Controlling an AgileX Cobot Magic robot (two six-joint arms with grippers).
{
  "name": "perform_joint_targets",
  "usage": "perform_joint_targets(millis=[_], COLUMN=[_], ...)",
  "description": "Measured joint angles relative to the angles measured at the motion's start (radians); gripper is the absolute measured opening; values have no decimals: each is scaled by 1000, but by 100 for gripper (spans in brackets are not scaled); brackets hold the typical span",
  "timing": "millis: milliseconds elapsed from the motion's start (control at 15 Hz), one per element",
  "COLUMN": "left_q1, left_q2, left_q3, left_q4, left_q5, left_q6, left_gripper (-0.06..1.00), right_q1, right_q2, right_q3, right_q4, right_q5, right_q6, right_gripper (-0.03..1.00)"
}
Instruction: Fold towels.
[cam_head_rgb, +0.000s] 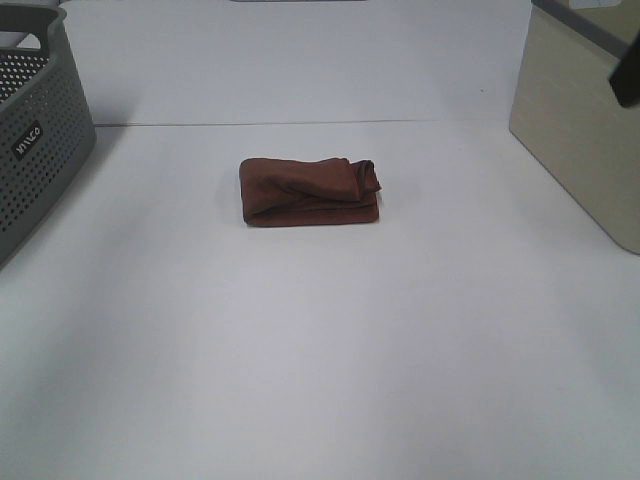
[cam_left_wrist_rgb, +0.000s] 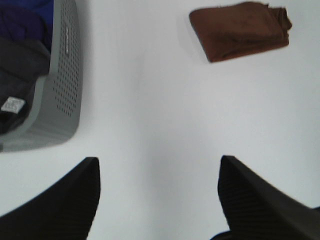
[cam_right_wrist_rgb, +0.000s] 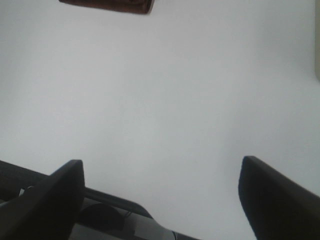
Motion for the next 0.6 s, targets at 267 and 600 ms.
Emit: perform_joint_targets(millis=[267, 600], left_q1=[0, 0], left_q2=[-340, -776], left_q3=[336, 622], left_q4=[0, -1], left_q5=[-8, -18], left_q6=[0, 68], left_gripper=[64, 64], right_q1=[0, 0], right_q2=[-315, -755], right_q3=[273, 574], right_q4=[-16, -154], right_q5=[-29, -61], right_q6=[0, 0], right_gripper=[79, 79])
